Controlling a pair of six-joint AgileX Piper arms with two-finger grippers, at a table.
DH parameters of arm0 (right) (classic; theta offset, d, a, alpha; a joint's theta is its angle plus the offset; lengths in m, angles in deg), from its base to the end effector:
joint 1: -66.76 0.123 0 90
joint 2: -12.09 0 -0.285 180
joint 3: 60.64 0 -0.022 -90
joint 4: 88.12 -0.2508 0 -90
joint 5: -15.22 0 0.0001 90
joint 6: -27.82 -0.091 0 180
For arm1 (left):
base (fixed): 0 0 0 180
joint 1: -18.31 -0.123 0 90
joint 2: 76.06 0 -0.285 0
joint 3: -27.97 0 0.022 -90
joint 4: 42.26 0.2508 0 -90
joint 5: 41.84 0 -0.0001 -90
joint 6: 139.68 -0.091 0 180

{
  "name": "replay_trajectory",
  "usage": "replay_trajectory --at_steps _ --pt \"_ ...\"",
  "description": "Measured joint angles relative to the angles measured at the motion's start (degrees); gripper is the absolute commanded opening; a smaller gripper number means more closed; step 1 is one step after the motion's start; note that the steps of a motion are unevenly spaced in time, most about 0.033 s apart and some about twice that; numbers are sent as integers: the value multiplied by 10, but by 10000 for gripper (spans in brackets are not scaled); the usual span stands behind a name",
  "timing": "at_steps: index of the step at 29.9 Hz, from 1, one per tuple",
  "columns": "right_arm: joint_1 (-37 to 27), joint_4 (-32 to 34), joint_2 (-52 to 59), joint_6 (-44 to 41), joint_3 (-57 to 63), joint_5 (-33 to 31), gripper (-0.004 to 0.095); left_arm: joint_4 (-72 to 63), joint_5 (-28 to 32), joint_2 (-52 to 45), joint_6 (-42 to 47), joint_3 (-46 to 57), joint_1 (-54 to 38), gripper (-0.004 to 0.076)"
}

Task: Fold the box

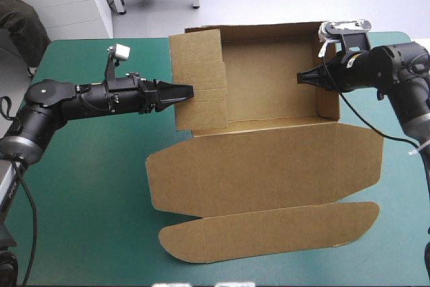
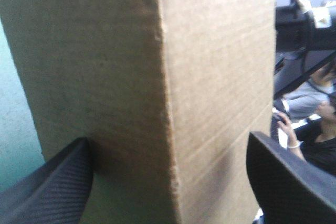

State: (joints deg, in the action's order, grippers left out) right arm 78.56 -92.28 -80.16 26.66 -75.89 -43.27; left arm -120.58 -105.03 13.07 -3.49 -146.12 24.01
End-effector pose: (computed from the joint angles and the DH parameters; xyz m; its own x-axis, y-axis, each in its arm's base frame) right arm 0.3065 0.0698 0.4209 -0.7104 -0.0891 -0.6981 -0.2056 0.9750 0.0848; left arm 0.2775 -0.1077 0.3879 -0.7212 -0.1075 -0.6844 0.6011 0.3941 -0.6953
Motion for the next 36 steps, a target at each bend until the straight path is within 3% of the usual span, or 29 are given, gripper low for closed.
replay_trajectory --at_steps 4,9,15,26,31,36 --pt "35 42 0 -34 0 1 -8 105 43 0 59 -37 39 566" --pt "78 105 0 -87 0 6 -9 298 87 0 200 -100 96 566" --pt "114 127 0 -112 0 8 -8 477 137 0 362 -126 155 566" --pt "140 167 0 -148 0 7 -9 572 185 12 481 -126 195 559" --pt "141 172 0 -156 0 4 -9 579 189 12 501 -126 199 476" --pt "141 180 0 -161 0 -6 -9 612 189 12 521 -126 215 286"
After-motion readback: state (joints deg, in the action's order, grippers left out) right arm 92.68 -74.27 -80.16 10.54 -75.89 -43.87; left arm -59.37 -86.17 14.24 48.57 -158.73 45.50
